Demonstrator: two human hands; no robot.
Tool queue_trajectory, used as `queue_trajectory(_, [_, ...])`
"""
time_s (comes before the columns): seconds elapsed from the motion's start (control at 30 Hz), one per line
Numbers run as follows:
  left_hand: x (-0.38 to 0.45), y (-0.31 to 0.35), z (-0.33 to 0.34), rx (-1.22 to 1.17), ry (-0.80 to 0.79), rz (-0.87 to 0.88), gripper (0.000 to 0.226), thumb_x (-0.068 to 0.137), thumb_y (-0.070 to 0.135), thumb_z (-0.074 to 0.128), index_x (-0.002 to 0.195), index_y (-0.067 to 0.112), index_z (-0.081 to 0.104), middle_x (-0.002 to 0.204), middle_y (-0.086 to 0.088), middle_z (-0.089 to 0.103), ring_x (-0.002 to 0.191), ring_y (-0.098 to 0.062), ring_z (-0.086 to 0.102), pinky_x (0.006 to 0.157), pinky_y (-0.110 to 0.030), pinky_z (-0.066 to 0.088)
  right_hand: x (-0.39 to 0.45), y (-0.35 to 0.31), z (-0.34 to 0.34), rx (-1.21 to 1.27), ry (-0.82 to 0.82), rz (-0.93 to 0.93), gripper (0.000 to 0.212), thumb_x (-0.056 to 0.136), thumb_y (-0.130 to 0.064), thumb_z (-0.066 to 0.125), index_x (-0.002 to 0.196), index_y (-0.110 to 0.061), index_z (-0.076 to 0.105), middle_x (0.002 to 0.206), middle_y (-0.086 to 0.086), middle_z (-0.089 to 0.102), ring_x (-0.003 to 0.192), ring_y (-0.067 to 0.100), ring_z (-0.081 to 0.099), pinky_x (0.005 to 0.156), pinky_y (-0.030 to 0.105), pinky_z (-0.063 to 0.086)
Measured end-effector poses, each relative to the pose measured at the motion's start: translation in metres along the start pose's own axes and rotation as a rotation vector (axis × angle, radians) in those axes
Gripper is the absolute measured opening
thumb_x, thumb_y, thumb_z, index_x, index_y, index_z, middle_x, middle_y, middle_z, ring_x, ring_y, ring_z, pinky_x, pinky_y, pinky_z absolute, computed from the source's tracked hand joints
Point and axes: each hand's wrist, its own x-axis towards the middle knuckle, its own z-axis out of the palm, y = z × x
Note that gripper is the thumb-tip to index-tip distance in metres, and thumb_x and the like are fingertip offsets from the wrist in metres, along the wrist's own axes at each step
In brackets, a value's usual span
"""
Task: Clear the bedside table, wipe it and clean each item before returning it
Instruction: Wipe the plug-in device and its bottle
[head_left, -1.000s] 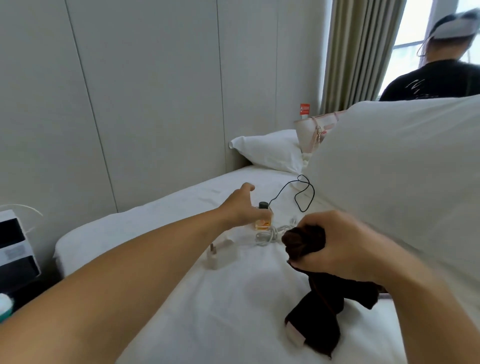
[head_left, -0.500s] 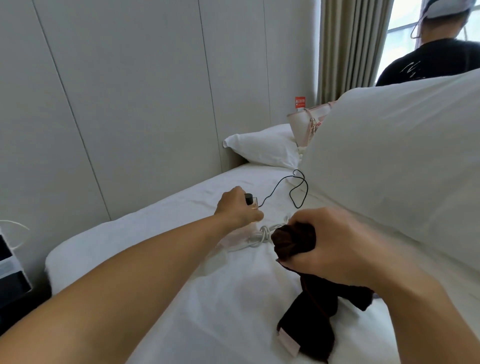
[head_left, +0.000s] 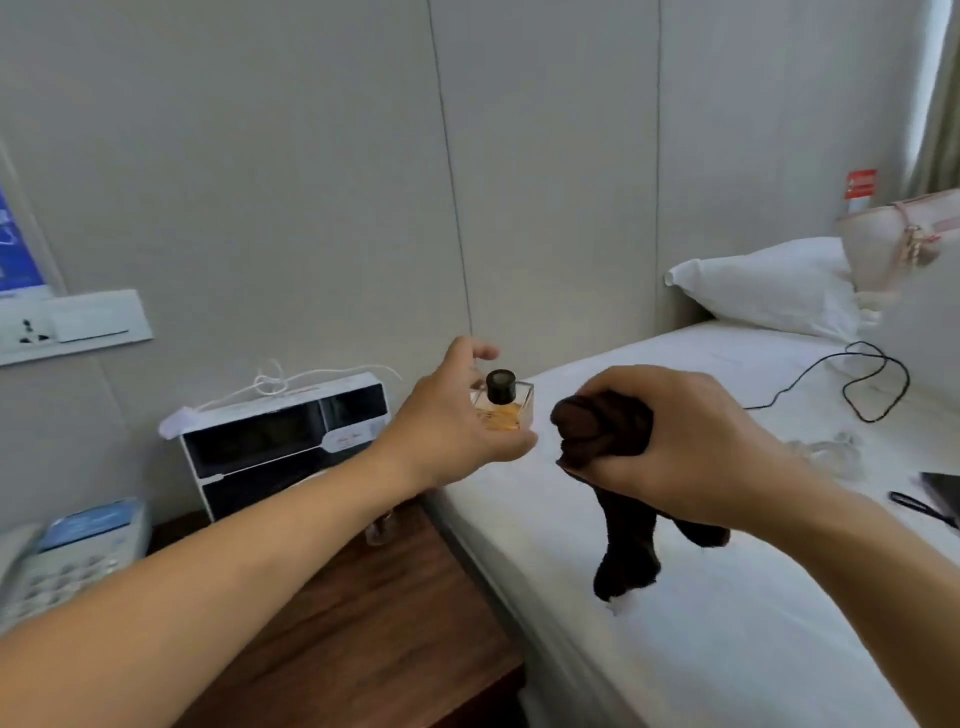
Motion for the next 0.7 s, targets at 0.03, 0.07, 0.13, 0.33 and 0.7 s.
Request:
queue_trajectory(0.03, [-0.016,-0.008,-0.017,0.031,0.024,-0.021,0.083,0.068,0.045,0.091,0.133,0.041,0.04,0.124,0.012,0.065,0.104,-0.01,0.068,0.094,-0.033,0.057,0.006,-0.014,0.01,0.034,-0.021,-0.04,0.029,0.069,-0.048,0.085,0.092,-0.038,0.07,0.082,-0.02,0.07,0.084,0.0,0.065,0.072,0.014,0.049])
queue_trajectory(0.07, [-0.032,-0.014,-0.033,0.059,0.047,-0.04,0.081,0.067,0.048,0.091,0.131,0.043,0.041,0.124,0.013,0.065,0.107,-0.011,0.068,0.097,-0.035,0.055,0.013,-0.027,0.021,0.068,-0.045,-0.072,0.029,0.07,-0.045,0.087,0.092,-0.038,0.07,0.081,-0.019,0.07,0.082,0.001,0.066,0.071,0.014,0.05])
queue_trajectory(0.13, [-0.064,-0.027,-0.064,0.118,0.073,-0.084,0.076,0.067,0.048,0.092,0.127,0.043,0.045,0.123,0.017,0.065,0.108,-0.008,0.066,0.098,-0.032,0.053,0.027,-0.054,0.041,0.123,-0.122,-0.102,0.028,0.07,-0.041,0.09,0.09,-0.037,0.071,0.079,-0.018,0.07,0.079,0.002,0.066,0.067,0.013,0.05])
queue_trajectory(0.33, [-0.172,-0.089,-0.125,0.269,0.054,-0.309,0.059,0.068,0.052,0.09,0.114,0.048,0.054,0.11,0.02,0.066,0.093,0.001,0.064,0.081,-0.025,0.052,0.056,-0.128,0.101,0.011,-0.583,-0.142,0.032,0.066,-0.049,0.09,0.084,-0.03,0.072,0.076,-0.012,0.071,0.07,0.006,0.068,0.07,0.03,0.059])
queue_trajectory(0.7, [-0.278,-0.195,-0.106,0.426,0.18,-0.657,0.063,0.068,0.077,0.075,0.118,0.046,0.052,0.113,0.012,0.062,0.106,-0.011,0.062,0.09,-0.037,0.055,0.026,-0.162,0.243,0.26,-0.488,-0.206,0.032,0.067,-0.047,0.091,0.091,-0.036,0.072,0.077,-0.015,0.071,0.076,0.001,0.066,0.07,0.02,0.053])
